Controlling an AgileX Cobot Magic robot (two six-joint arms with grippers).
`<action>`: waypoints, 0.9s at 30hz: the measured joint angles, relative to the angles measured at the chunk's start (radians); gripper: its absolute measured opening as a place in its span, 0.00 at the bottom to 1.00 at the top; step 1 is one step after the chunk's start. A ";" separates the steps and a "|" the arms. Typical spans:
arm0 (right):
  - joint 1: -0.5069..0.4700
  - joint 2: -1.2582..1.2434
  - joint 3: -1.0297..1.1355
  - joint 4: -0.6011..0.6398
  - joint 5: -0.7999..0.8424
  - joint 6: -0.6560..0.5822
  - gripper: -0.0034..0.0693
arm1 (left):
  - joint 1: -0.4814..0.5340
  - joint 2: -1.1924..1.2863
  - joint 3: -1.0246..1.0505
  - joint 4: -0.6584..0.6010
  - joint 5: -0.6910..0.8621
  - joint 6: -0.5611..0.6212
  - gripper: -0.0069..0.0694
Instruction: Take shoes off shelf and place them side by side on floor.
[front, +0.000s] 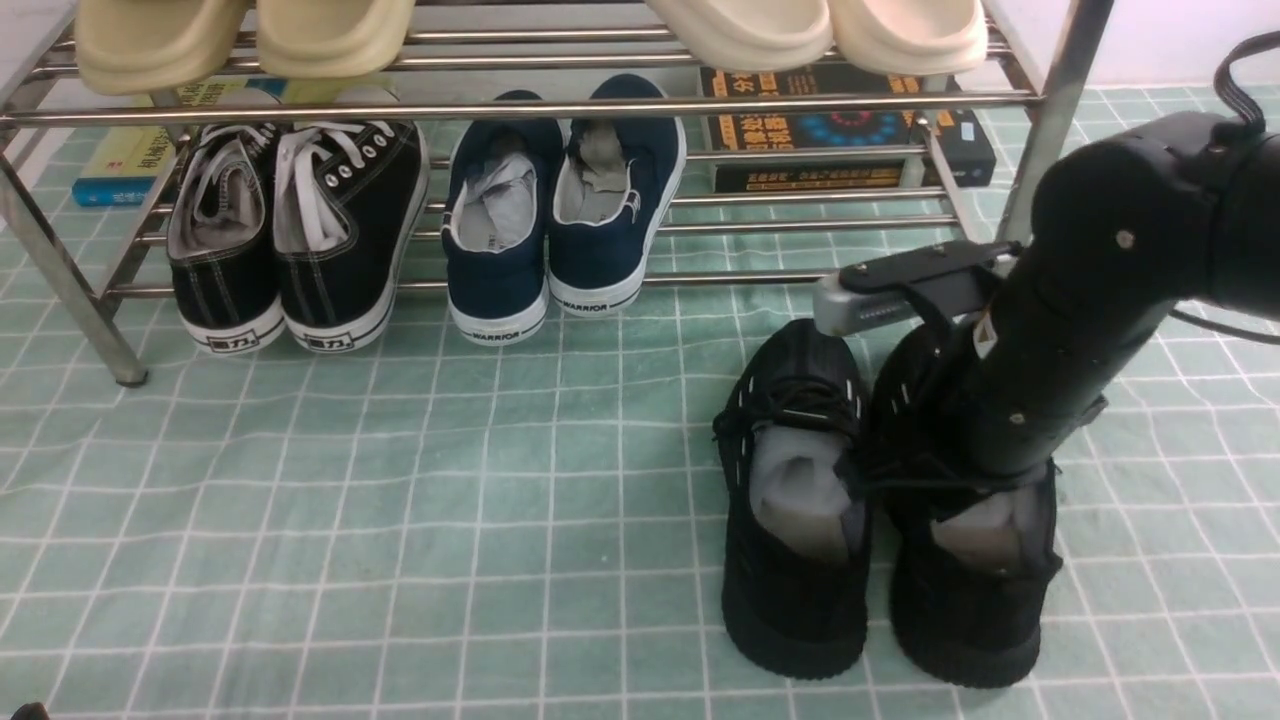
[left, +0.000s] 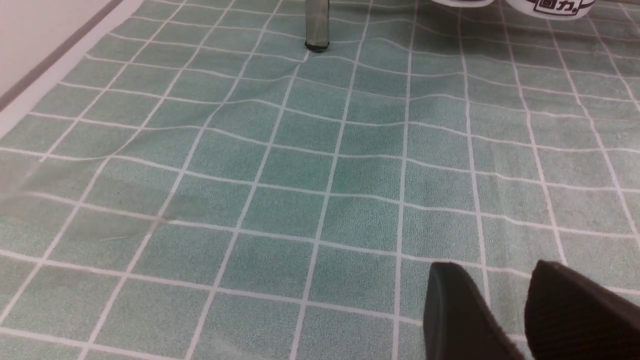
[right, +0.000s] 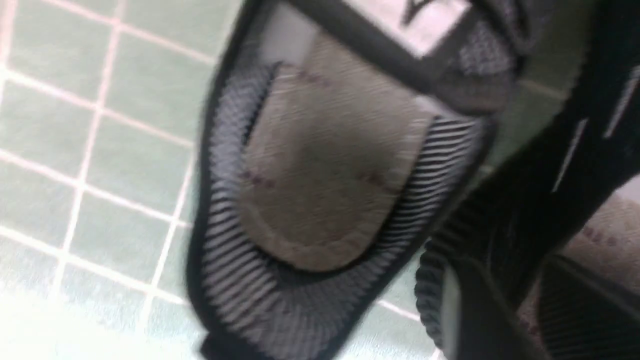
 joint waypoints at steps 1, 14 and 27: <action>0.000 -0.004 -0.010 0.013 0.018 -0.020 0.45 | 0.000 0.000 0.000 0.000 0.000 0.000 0.41; 0.000 -0.309 -0.093 -0.007 0.267 -0.183 0.13 | 0.000 0.000 0.000 0.000 0.000 0.000 0.41; 0.000 -0.964 0.621 0.031 -0.337 -0.215 0.03 | 0.000 0.000 0.000 0.000 0.000 0.000 0.41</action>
